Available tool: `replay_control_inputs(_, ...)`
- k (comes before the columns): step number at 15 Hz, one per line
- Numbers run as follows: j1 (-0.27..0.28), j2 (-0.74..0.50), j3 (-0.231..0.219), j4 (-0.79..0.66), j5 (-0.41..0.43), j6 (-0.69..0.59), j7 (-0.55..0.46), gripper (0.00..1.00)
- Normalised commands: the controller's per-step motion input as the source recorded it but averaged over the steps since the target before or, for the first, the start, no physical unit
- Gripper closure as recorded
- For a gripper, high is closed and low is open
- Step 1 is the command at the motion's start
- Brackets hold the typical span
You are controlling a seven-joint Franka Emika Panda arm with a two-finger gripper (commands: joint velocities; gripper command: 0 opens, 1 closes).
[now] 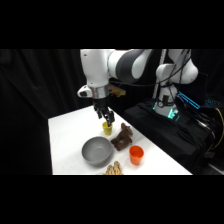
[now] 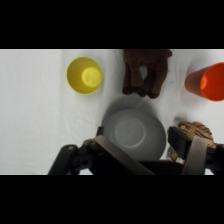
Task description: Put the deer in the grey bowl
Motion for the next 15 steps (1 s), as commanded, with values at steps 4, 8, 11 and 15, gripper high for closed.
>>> replay_control_inputs(4,0.02,-0.04,0.049,-0.63,0.0,0.56,0.12,0.0)
replay_control_inputs(8,0.006,0.23,0.031,-0.35,0.045,0.51,0.05,0.0)
replay_control_inputs(11,0.017,0.18,0.022,-0.11,0.033,0.34,0.04,0.0)
replay_control_inputs(15,0.033,0.09,0.033,-0.02,0.041,0.22,0.03,0.25)
